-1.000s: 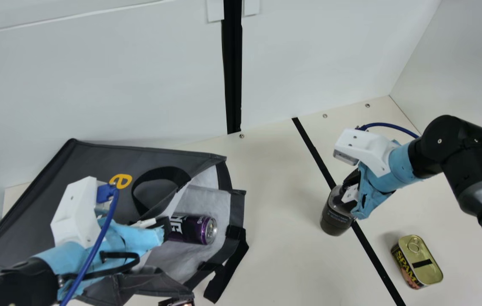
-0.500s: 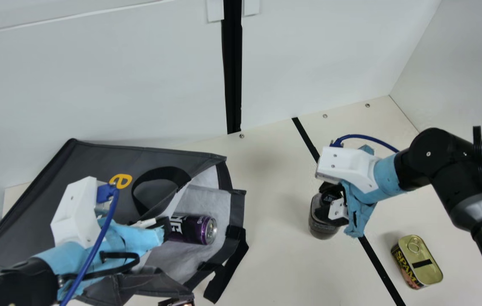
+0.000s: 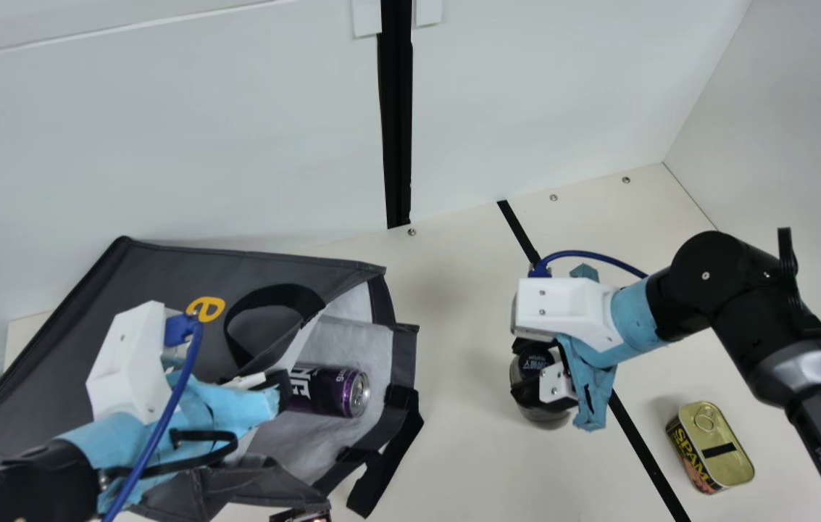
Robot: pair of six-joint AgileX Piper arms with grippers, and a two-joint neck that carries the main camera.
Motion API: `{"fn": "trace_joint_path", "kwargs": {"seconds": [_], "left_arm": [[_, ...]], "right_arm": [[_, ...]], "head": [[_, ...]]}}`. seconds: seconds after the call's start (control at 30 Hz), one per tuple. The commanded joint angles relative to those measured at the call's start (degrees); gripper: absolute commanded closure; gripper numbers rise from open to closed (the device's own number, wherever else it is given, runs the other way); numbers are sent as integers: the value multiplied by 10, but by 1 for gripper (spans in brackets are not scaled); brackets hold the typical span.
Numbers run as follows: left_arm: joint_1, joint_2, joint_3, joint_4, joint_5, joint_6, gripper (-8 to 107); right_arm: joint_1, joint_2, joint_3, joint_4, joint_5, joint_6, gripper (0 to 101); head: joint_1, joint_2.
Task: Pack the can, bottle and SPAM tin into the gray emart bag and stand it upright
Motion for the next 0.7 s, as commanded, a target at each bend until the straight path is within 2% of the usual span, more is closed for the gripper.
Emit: {"fn": "trace_joint_path", "kwargs": {"seconds": [0.0,0.37,0.67], "left_arm": [[0,0,0,0,0,0,107],[0,0,0,0,0,0,107],[0,0,0,0,0,0,107]], "right_arm": [[2,-6,-5,30,-16,-5,101],[66,-28,-33,57,-16,37,101],[134,-52,-26,76,-16,78,101]], "head": [[-13,0],[-13,0],[-13,0]]}}
